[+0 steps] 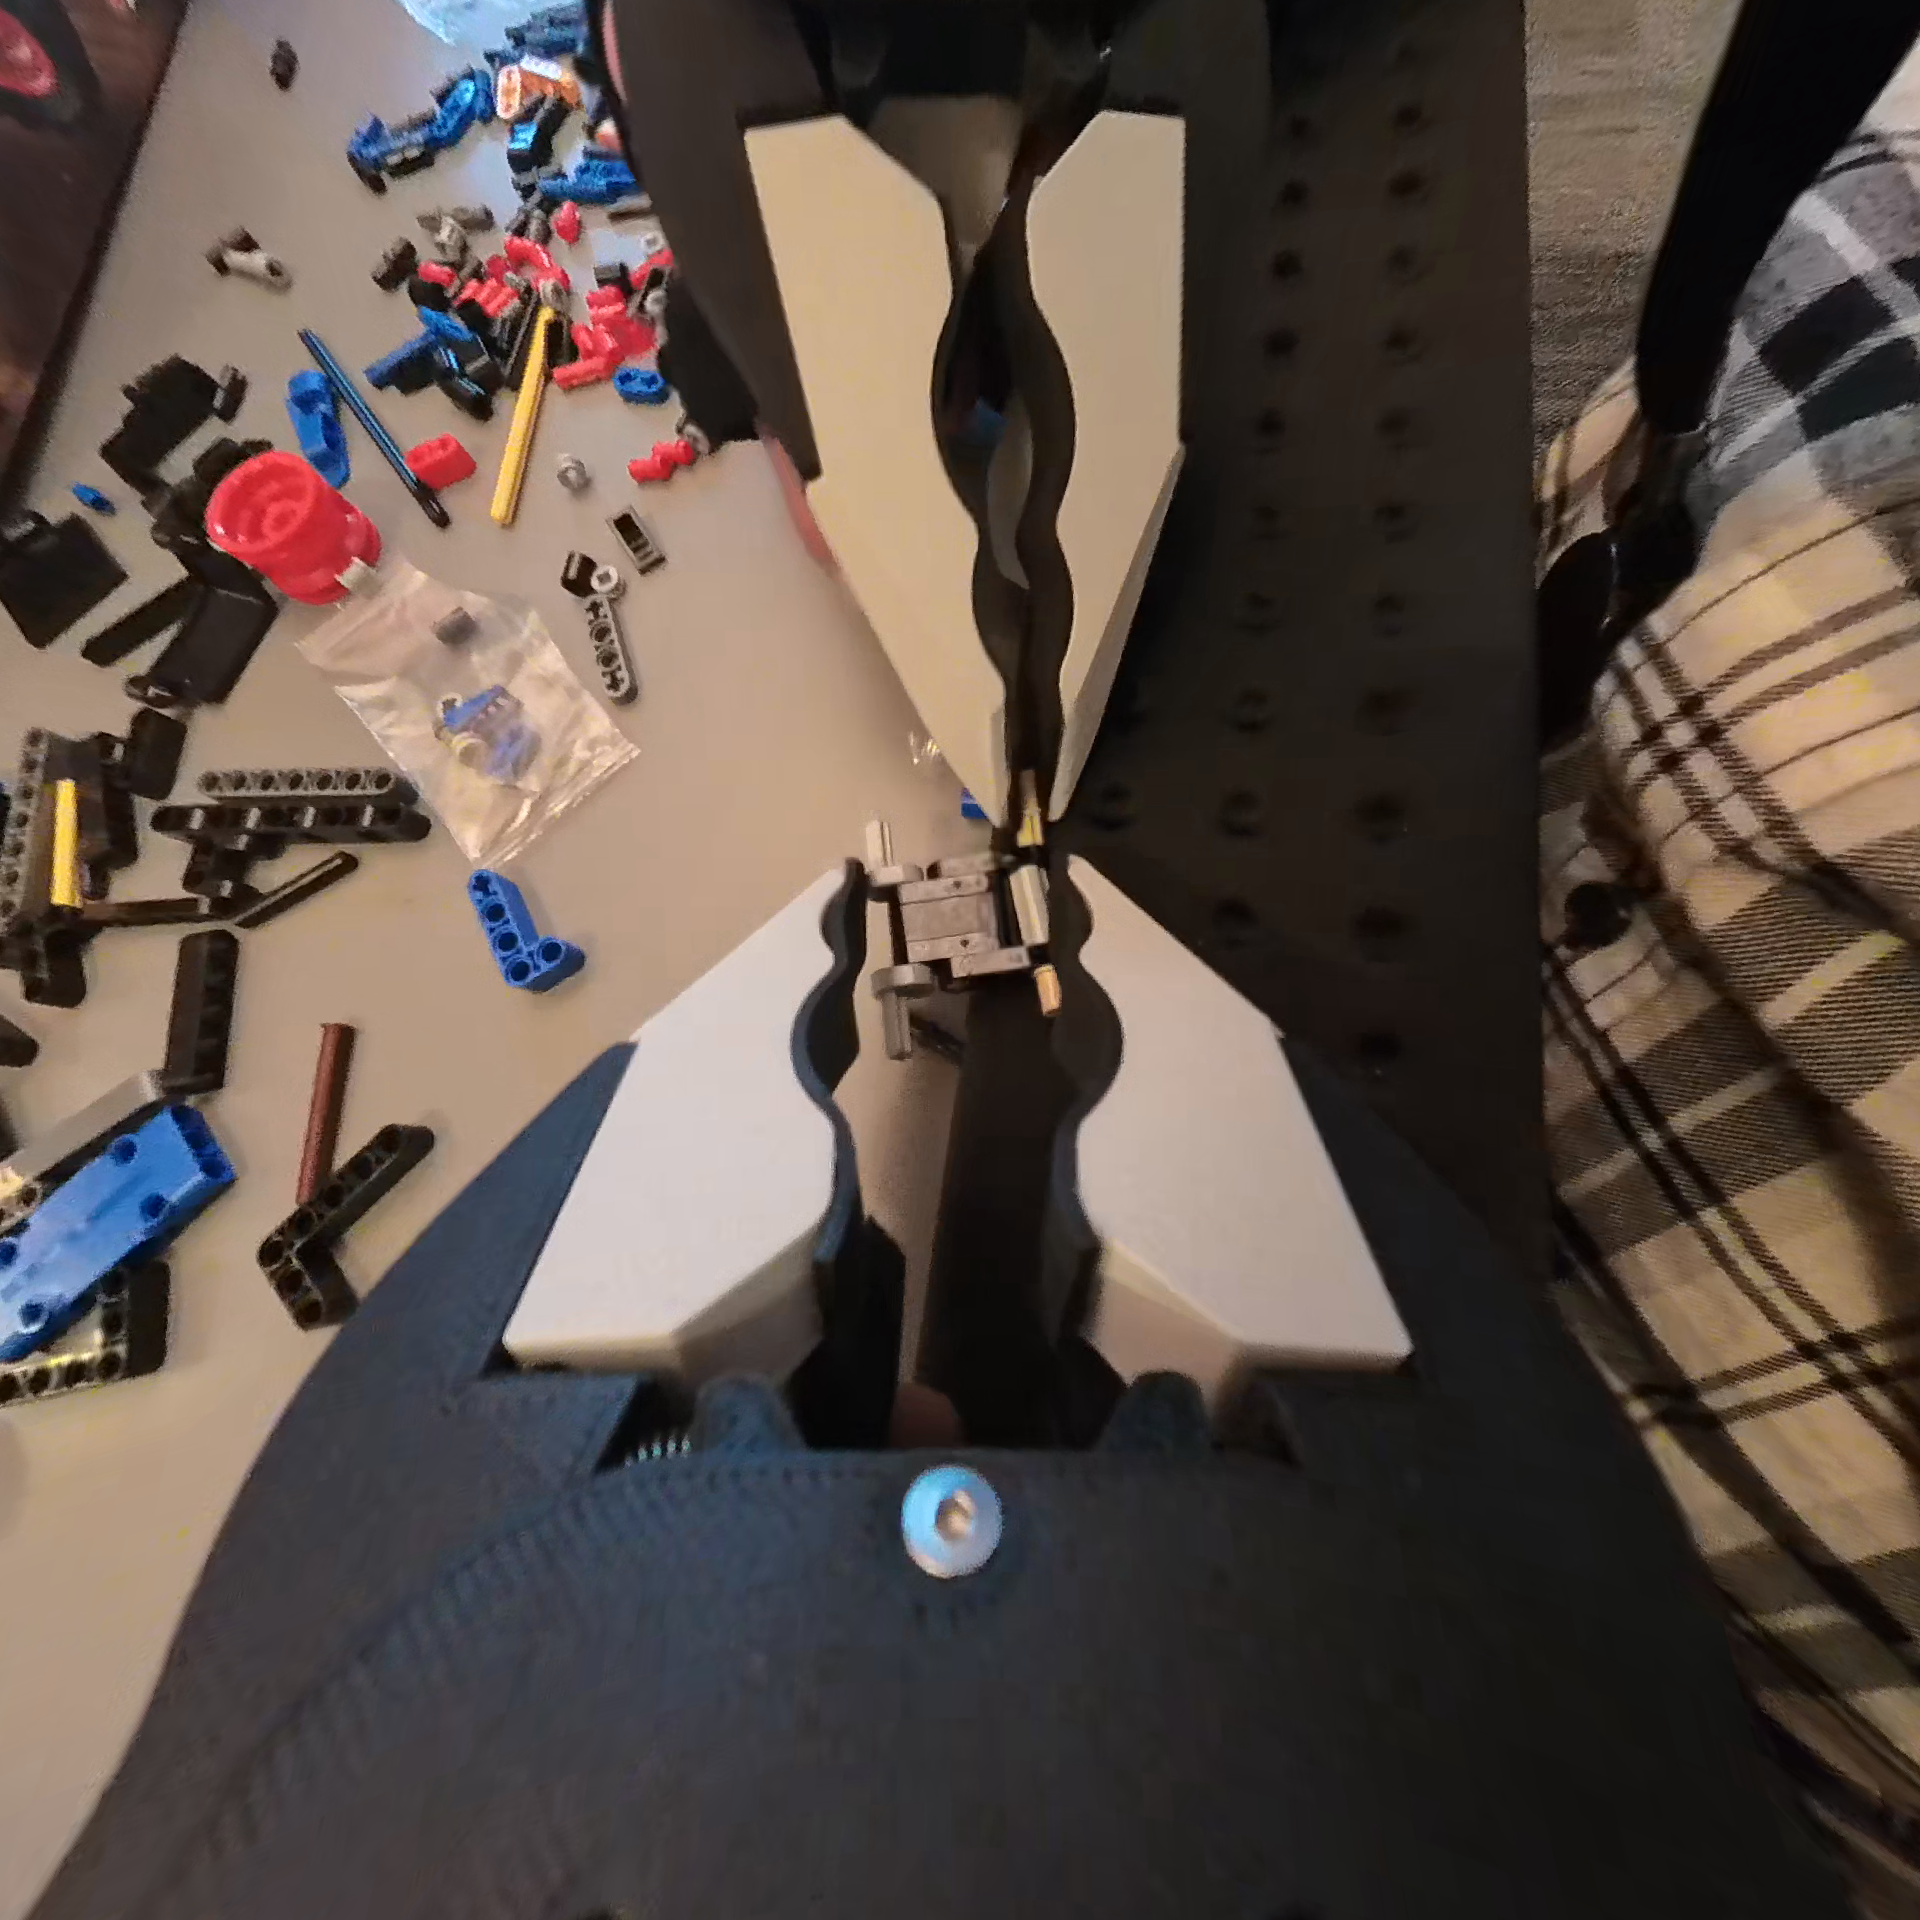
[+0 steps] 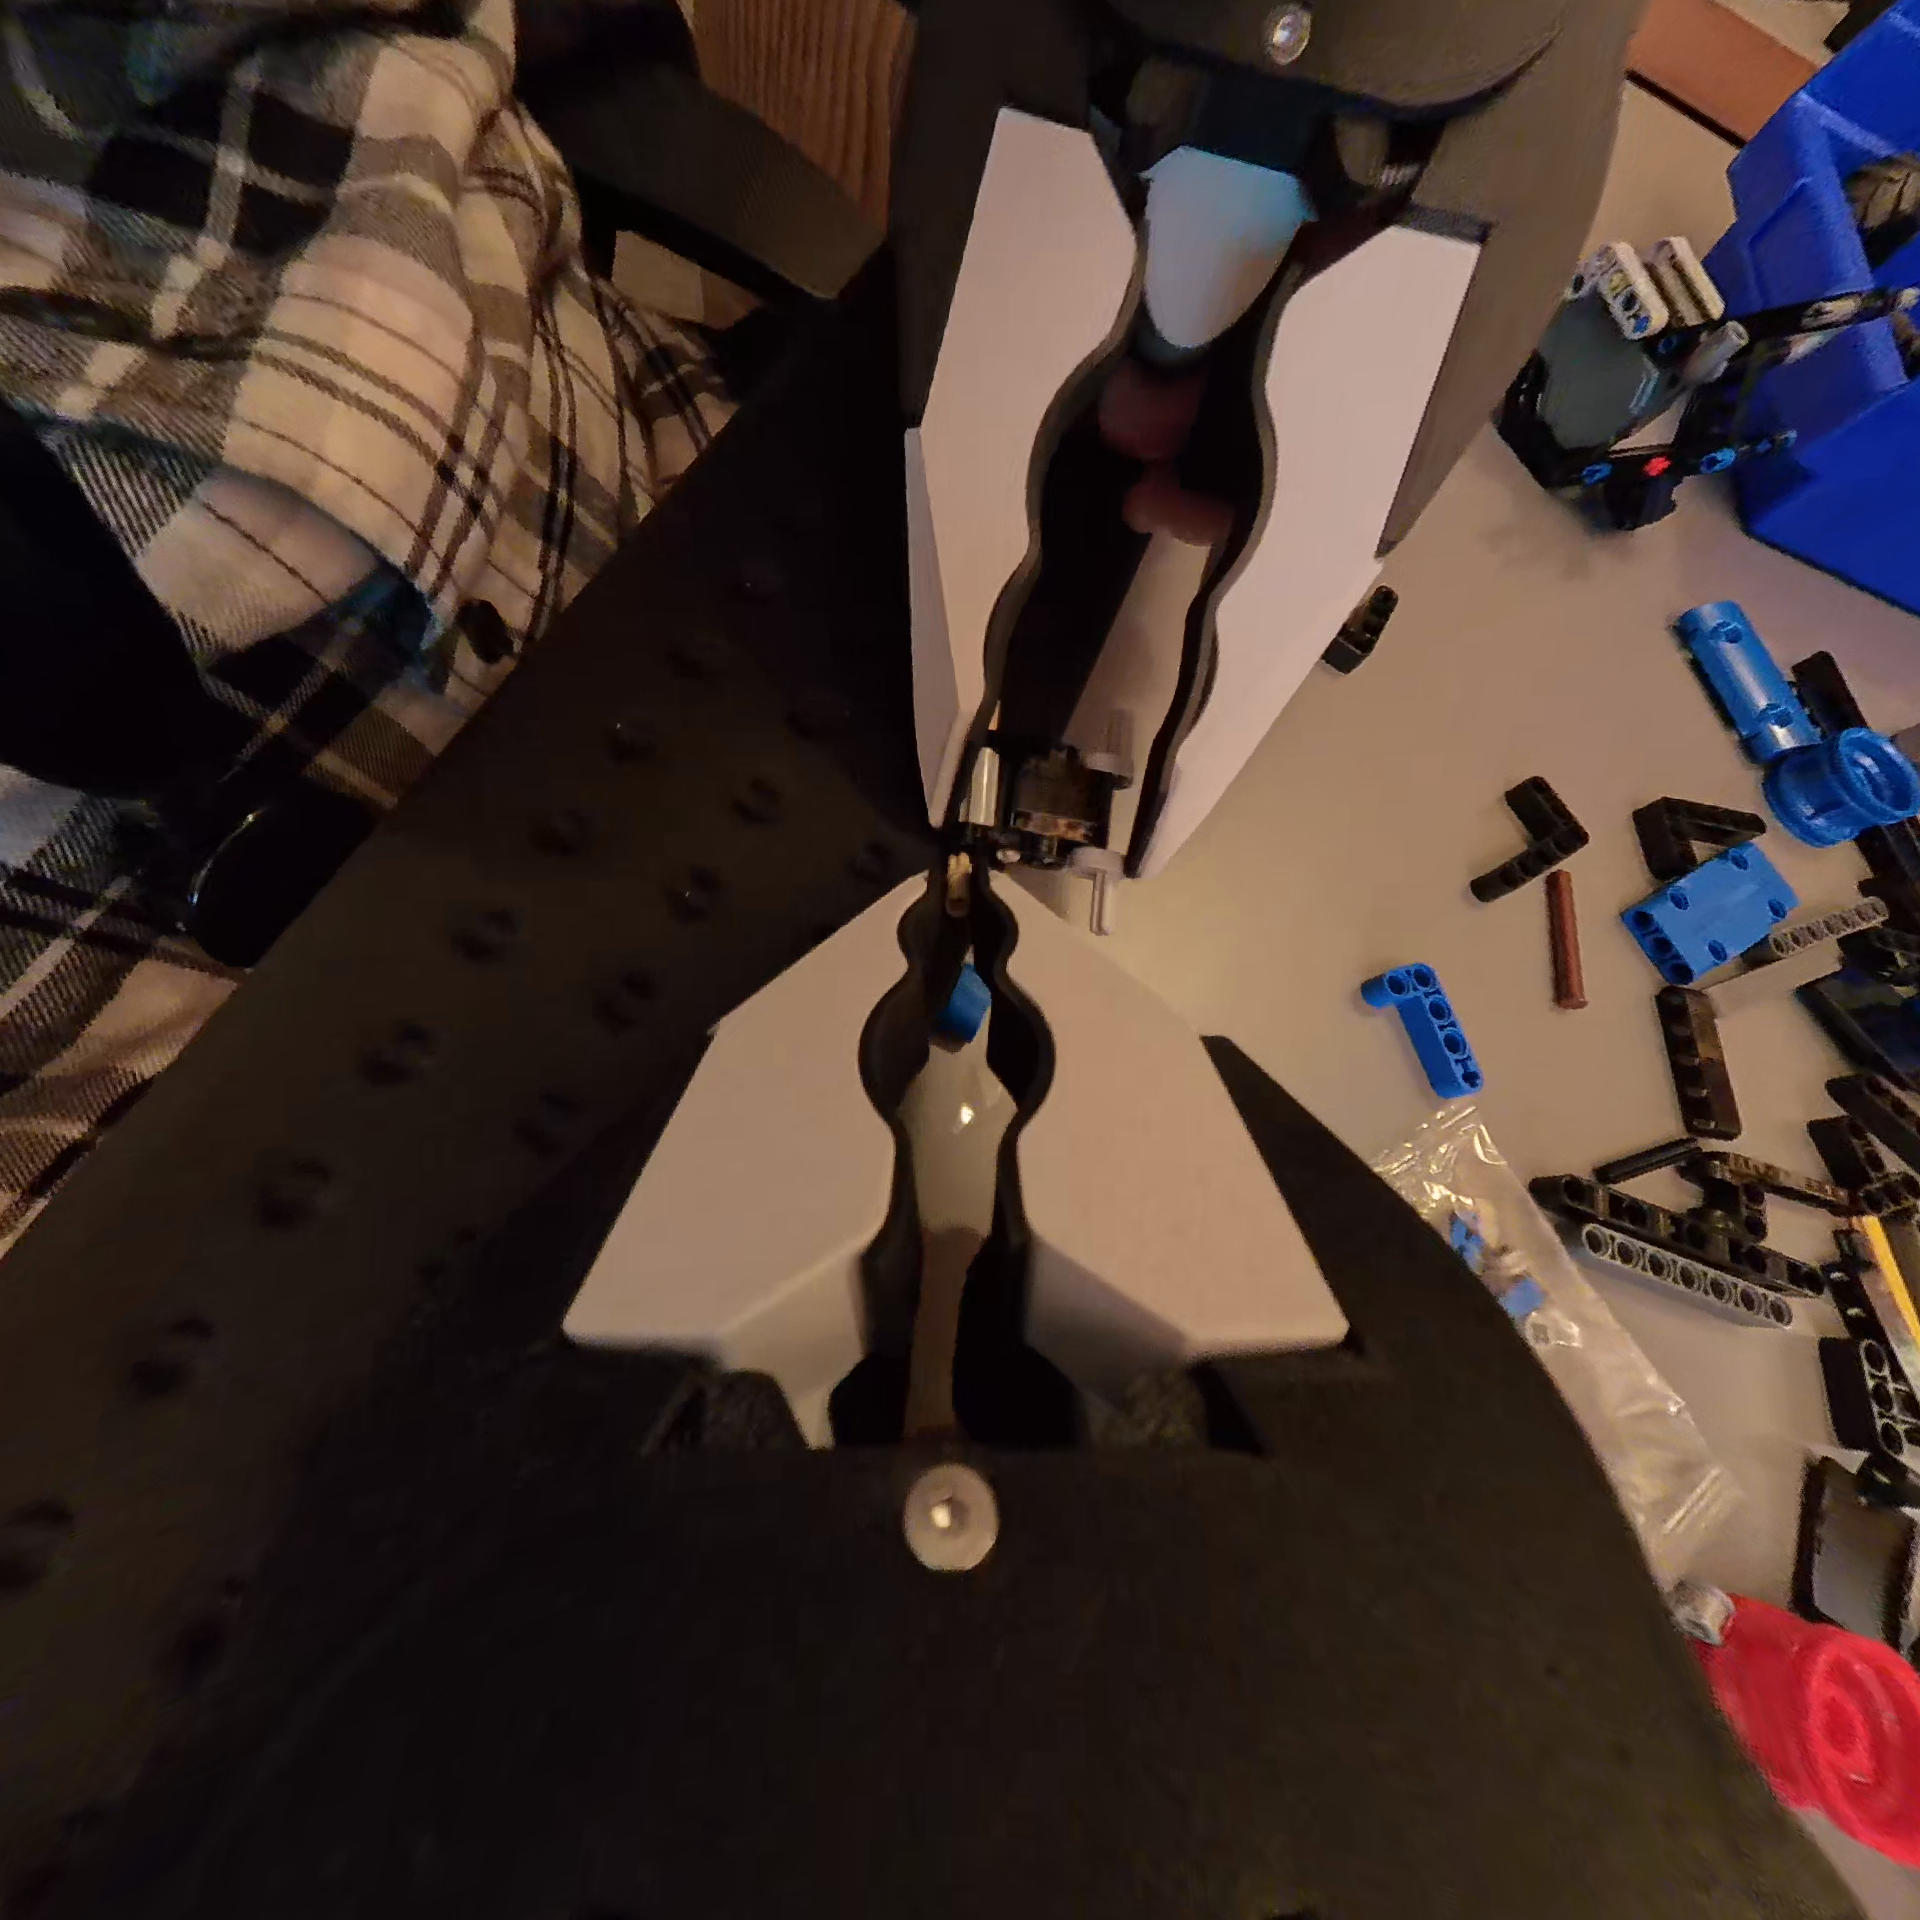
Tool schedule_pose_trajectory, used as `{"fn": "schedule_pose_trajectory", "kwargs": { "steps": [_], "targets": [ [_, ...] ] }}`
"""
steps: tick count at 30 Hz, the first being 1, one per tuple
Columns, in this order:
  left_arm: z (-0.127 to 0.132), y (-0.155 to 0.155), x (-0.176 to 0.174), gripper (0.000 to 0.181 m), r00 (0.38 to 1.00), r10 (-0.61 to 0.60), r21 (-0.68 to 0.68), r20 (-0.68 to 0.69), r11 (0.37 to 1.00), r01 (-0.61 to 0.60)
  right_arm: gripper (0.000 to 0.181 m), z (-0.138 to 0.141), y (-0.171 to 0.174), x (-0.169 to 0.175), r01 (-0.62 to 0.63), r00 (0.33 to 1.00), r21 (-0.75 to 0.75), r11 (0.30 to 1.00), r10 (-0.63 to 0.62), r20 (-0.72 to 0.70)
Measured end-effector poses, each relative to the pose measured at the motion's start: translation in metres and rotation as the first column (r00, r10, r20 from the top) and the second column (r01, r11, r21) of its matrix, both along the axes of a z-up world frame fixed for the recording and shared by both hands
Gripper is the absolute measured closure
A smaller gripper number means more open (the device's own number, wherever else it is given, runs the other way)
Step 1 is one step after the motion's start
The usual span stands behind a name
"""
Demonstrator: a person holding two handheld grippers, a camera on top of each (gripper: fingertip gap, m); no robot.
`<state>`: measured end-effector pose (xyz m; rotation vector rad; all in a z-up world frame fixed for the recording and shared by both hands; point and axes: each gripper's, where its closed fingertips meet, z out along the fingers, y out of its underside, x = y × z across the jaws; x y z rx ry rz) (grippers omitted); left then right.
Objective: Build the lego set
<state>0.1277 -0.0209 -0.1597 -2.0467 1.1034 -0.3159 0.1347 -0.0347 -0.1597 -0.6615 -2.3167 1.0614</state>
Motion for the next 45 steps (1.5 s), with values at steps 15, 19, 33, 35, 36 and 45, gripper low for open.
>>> {"fn": "schedule_pose_trajectory", "kwargs": {
  "steps": [15,19,33,35,36,45],
  "targets": [
    [0.038,0.002,-0.004,0.148,0.984,0.048,0.188,0.172,0.979,-0.08,0.178,0.038,-0.001,-0.006,0.052,0.996,-0.192,0.98,-0.066,-0.065],
    [0.046,0.002,-0.005,0.148,0.978,0.047,0.237,0.202,0.967,-0.095,0.178,0.046,-0.001,-0.007,0.06,0.992,-0.219,0.974,-0.082,-0.094],
    [0.071,-0.001,0.0,0.149,0.952,-0.03,0.337,0.303,0.938,-0.078,0.177,0.071,-0.004,-0.003,0.007,0.978,-0.145,0.989,-0.037,-0.206],
    [0.071,-0.001,0.001,0.149,0.949,-0.04,0.328,0.312,0.942,-0.068,0.177,0.071,-0.004,-0.002,-0.004,0.976,-0.082,0.997,-0.014,-0.218],
    [0.071,-0.001,0.001,0.149,0.948,-0.046,0.326,0.316,0.943,-0.063,0.178,0.071,-0.005,-0.001,-0.013,0.975,-0.056,0.998,0.0,-0.22],
    [0.076,0.002,-0.001,0.15,0.931,-0.044,0.317,0.363,0.945,-0.079,0.177,0.074,-0.002,-0.004,-0.048,0.967,-0.038,0.998,0.037,-0.251]
  ]
}}
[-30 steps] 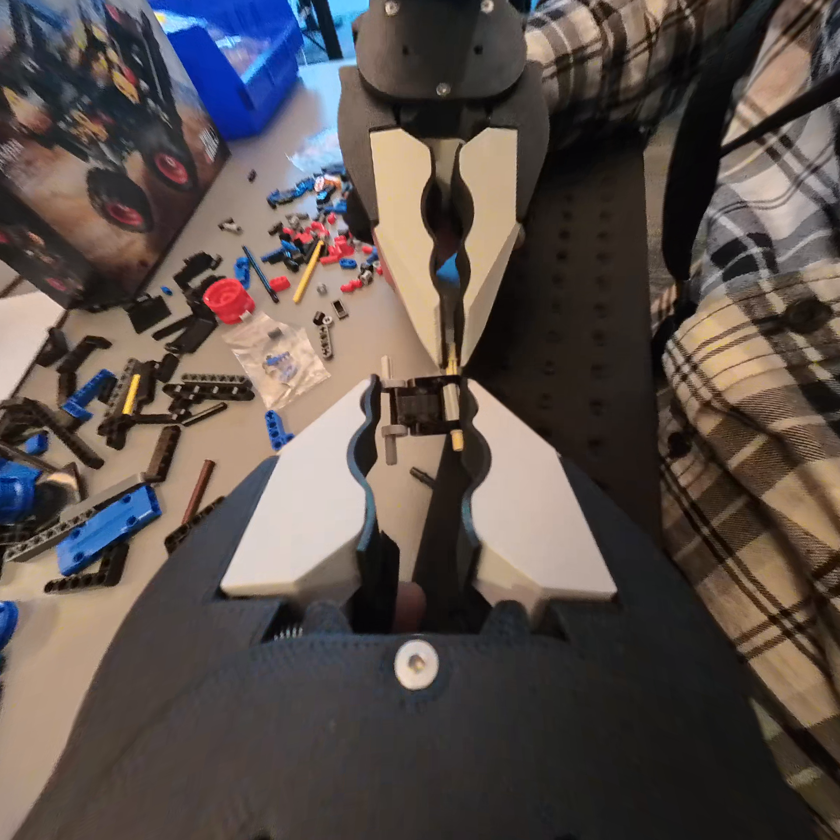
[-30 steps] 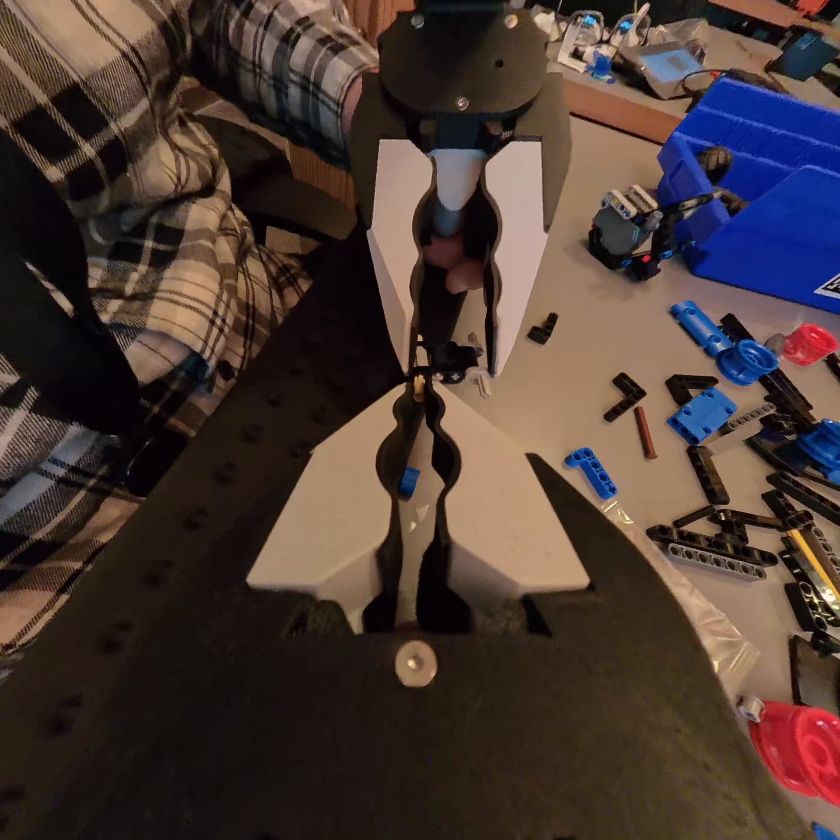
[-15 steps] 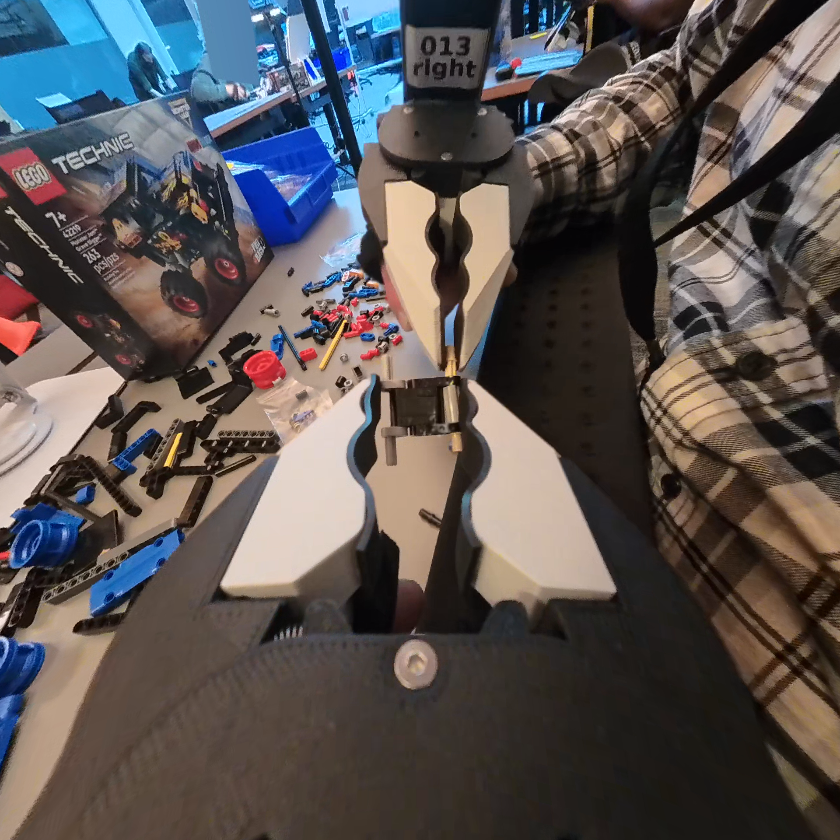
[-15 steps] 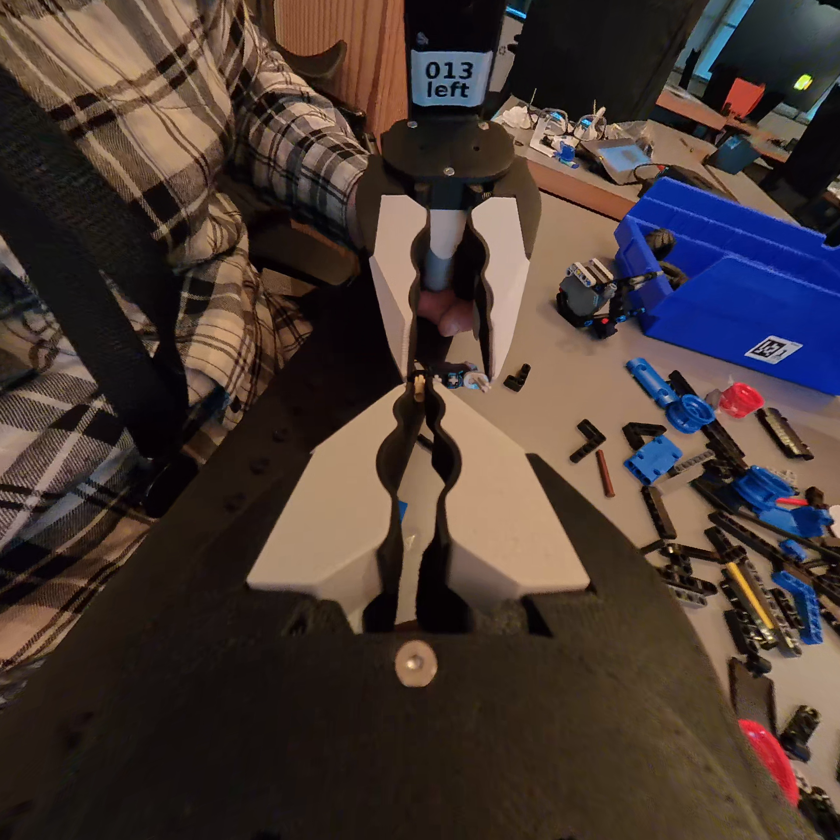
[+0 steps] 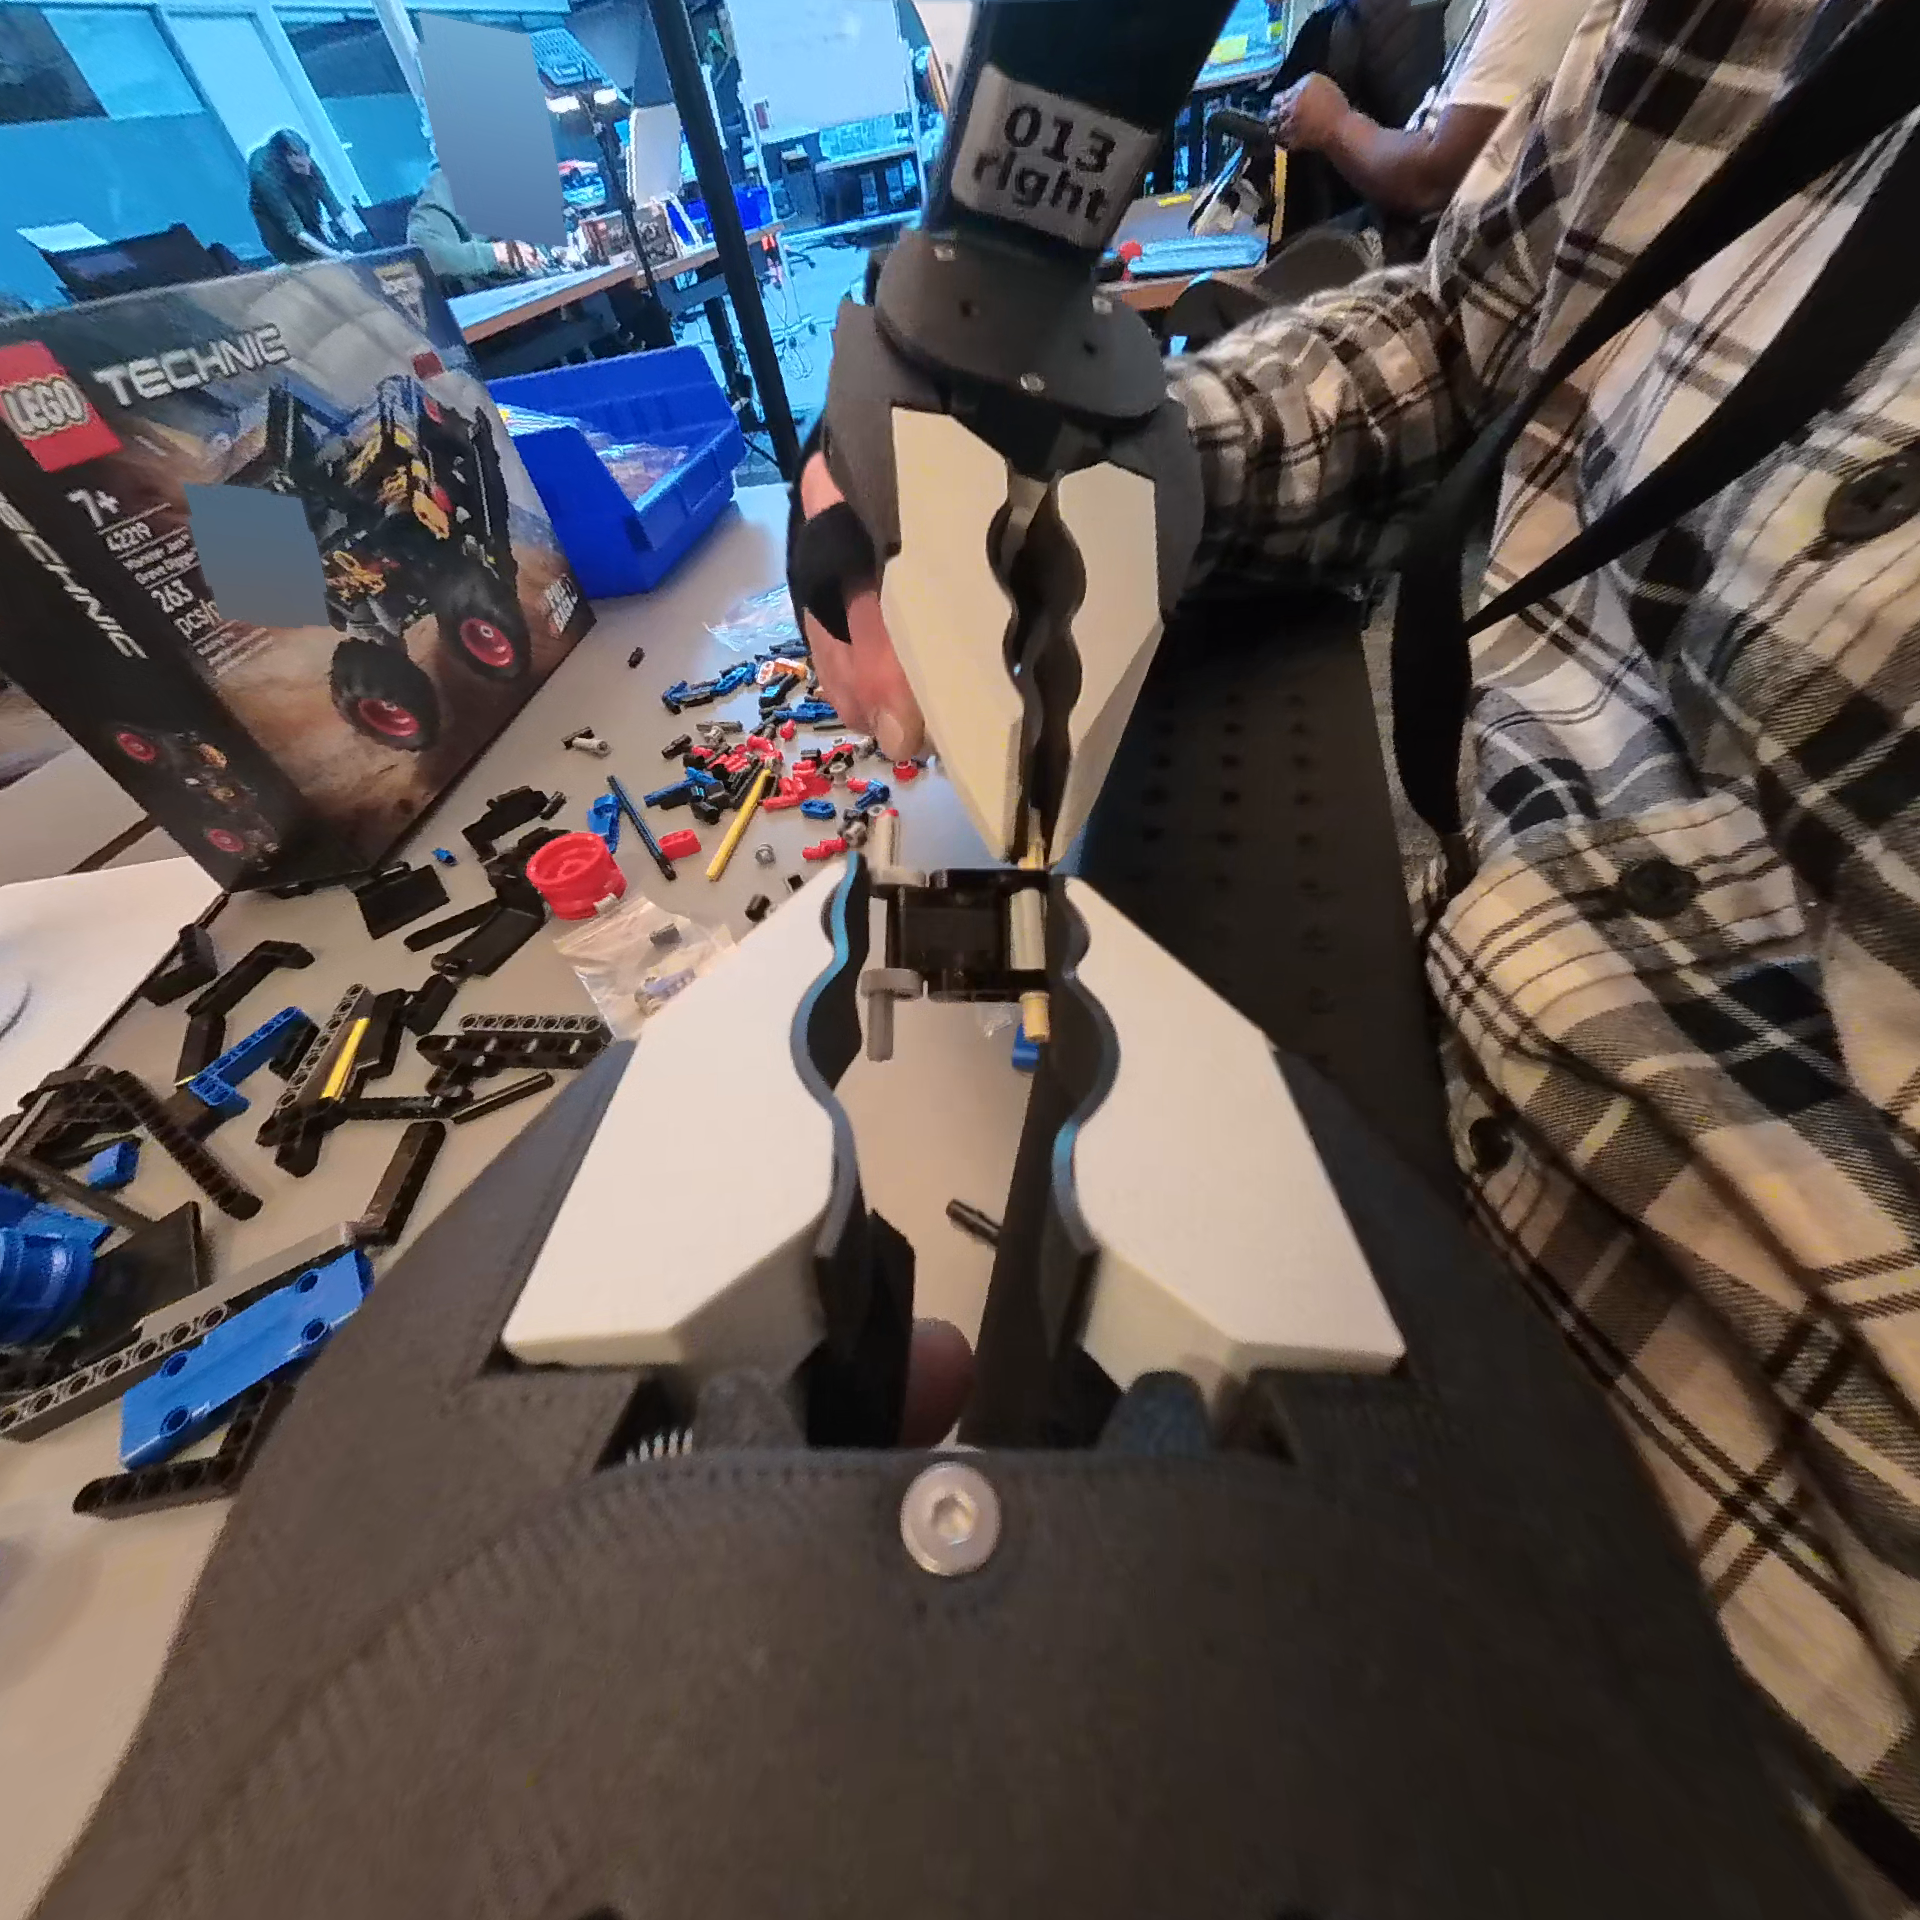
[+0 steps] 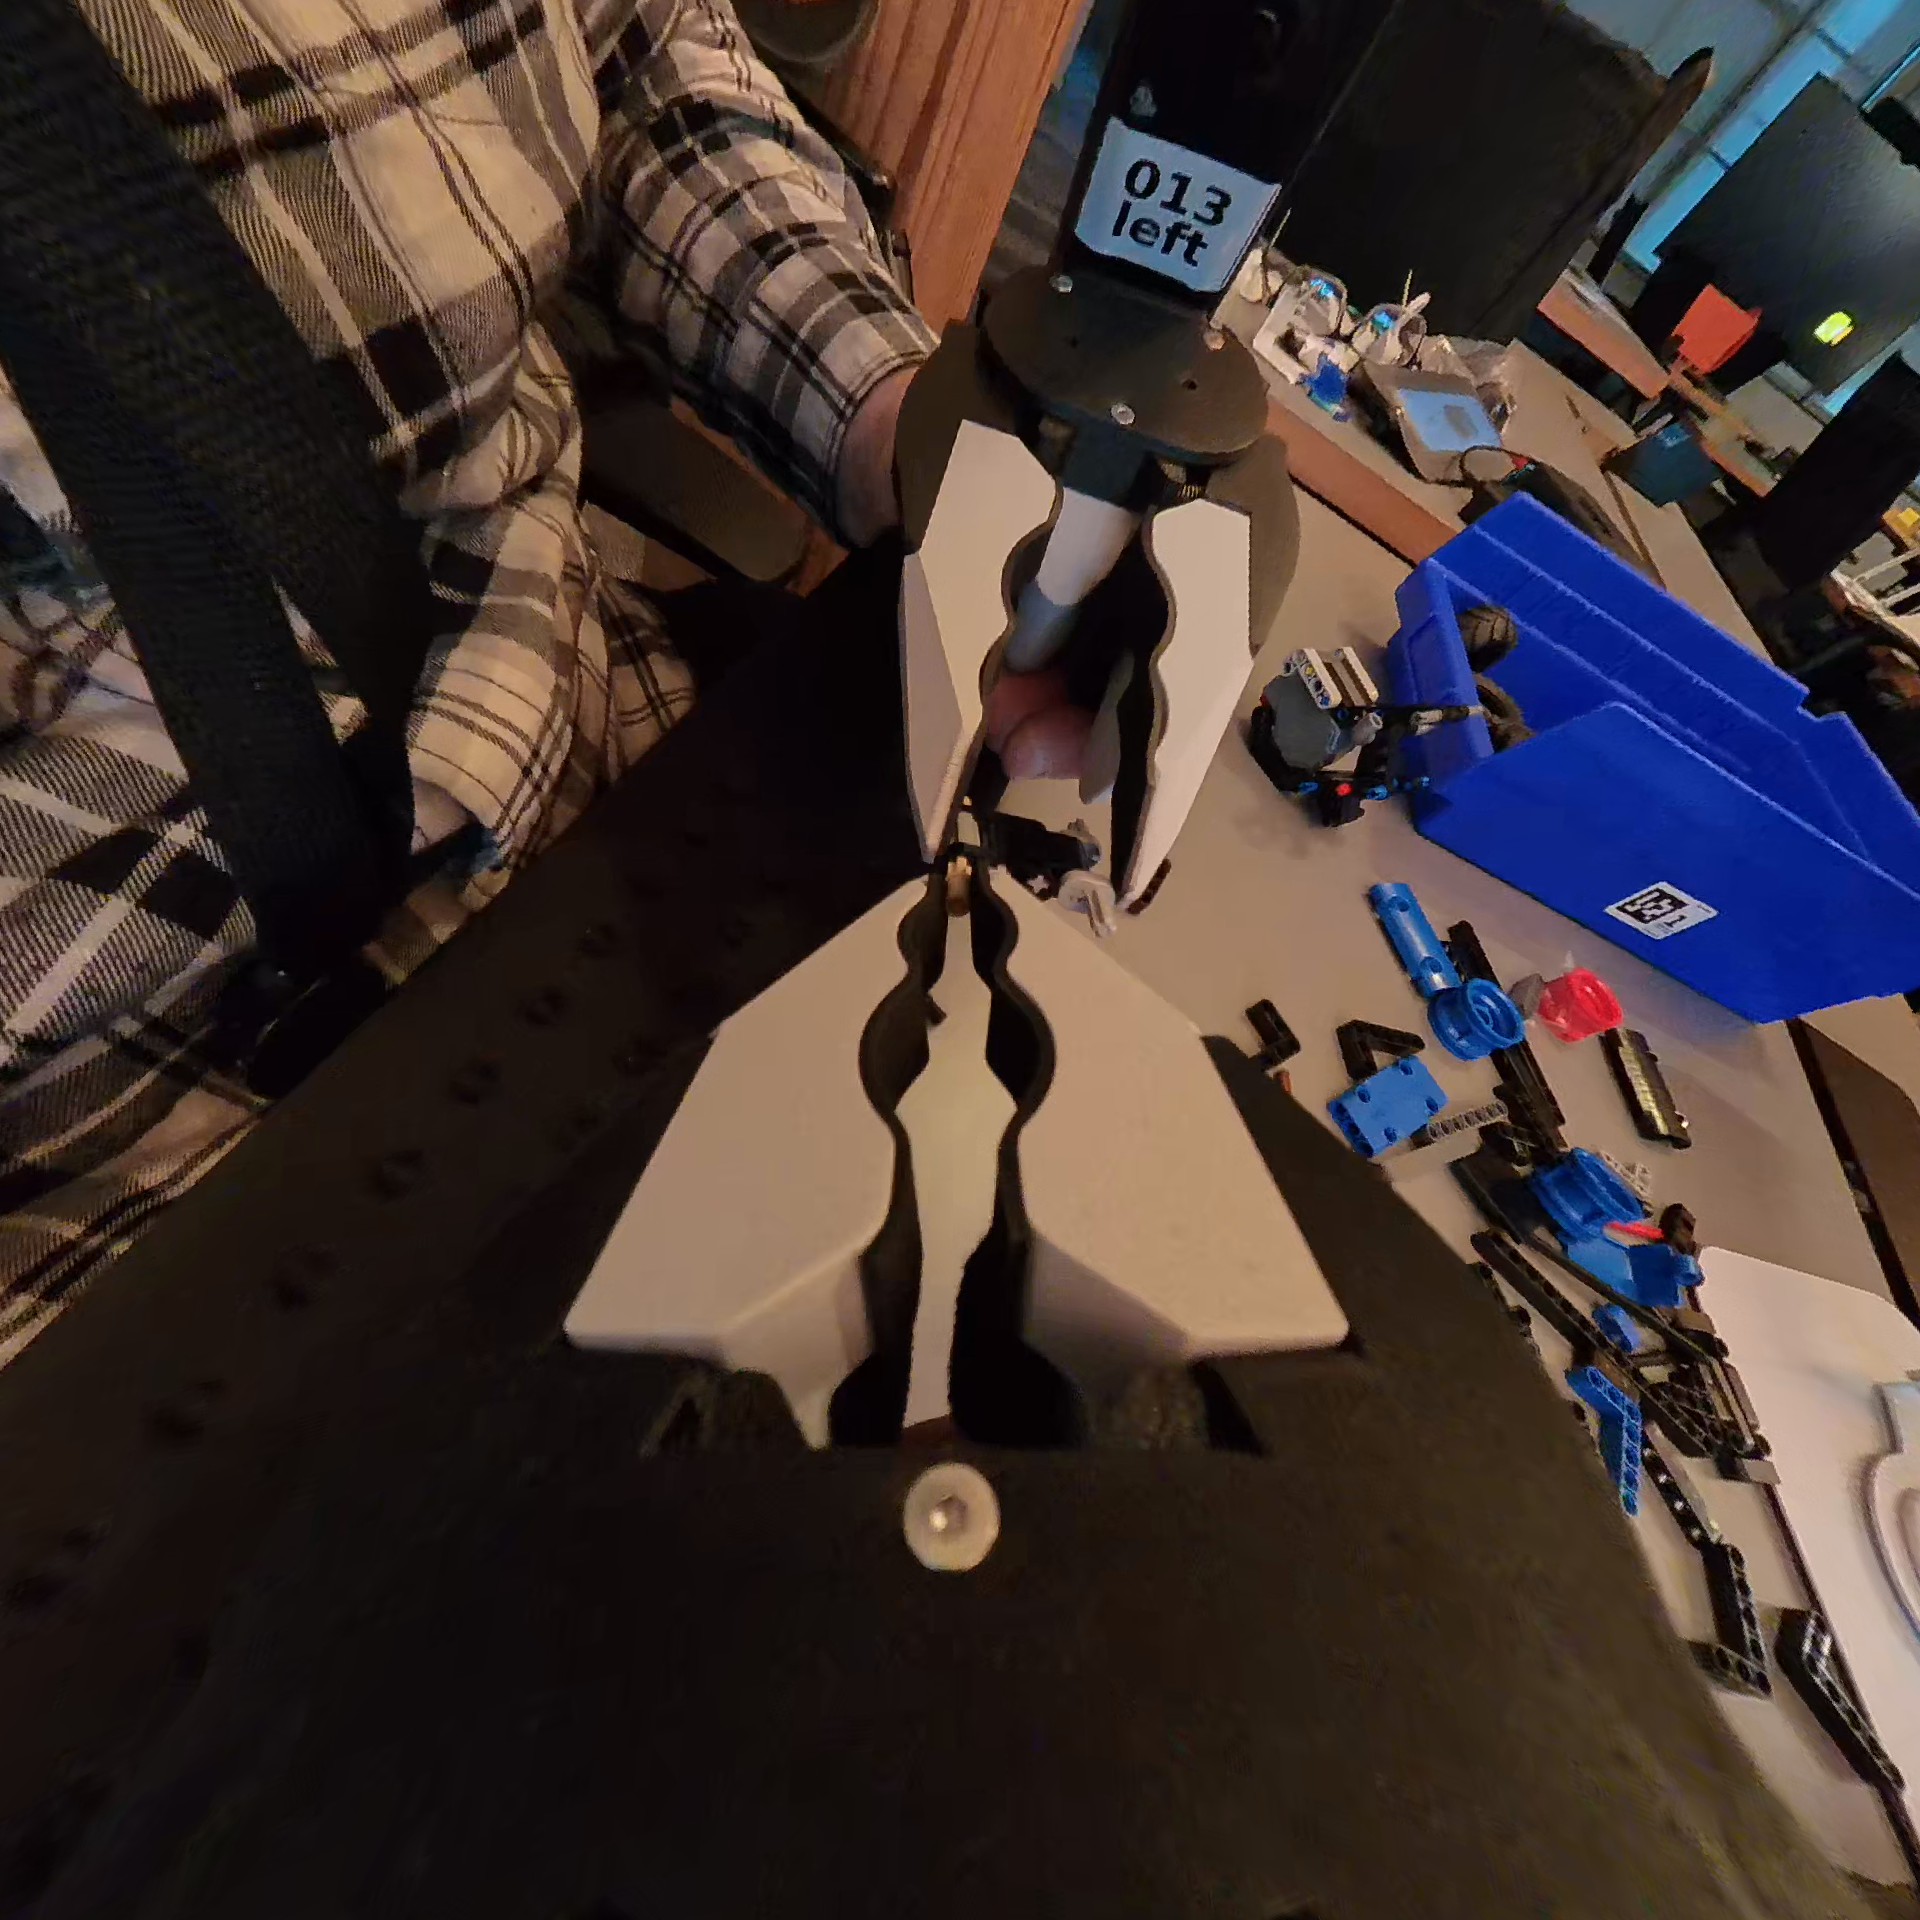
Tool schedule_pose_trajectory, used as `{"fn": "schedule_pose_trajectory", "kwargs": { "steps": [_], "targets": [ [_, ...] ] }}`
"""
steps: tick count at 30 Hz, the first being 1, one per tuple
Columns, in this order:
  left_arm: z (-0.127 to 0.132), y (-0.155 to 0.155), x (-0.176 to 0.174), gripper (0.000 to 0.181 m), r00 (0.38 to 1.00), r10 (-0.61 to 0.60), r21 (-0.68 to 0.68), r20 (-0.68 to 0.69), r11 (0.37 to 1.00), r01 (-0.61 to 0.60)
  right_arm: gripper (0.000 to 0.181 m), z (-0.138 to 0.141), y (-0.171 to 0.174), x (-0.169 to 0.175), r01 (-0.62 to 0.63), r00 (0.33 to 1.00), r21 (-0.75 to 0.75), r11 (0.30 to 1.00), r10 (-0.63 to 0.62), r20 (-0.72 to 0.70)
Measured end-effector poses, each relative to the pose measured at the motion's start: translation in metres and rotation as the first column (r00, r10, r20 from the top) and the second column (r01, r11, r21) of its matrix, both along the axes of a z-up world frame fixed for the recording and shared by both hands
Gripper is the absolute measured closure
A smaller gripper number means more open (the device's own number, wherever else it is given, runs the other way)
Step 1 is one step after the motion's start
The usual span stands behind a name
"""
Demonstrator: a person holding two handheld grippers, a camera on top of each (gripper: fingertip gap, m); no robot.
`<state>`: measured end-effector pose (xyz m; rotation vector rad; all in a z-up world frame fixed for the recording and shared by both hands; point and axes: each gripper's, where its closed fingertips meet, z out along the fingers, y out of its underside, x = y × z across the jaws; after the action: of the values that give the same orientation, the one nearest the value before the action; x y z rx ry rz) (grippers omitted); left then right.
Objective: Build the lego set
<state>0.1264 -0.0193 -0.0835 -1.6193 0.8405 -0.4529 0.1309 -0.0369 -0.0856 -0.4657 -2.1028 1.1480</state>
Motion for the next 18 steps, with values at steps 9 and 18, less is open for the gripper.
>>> {"fn": "schedule_pose_trajectory", "kwargs": {
  "steps": [9,18],
  "targets": [
    [0.014,0.001,-0.003,0.15,0.996,-0.004,0.016,0.086,1.0,0.003,0.178,0.011,-0.001,-0.005,-0.017,0.999,-0.023,1.0,0.016,-0.047],
    [0.013,0.013,-0.014,0.149,0.993,0.083,-0.006,0.082,0.997,-0.083,0.167,0.013,0.011,-0.012,0.057,0.998,0.004,0.998,-0.057,-0.031]
  ]
}}
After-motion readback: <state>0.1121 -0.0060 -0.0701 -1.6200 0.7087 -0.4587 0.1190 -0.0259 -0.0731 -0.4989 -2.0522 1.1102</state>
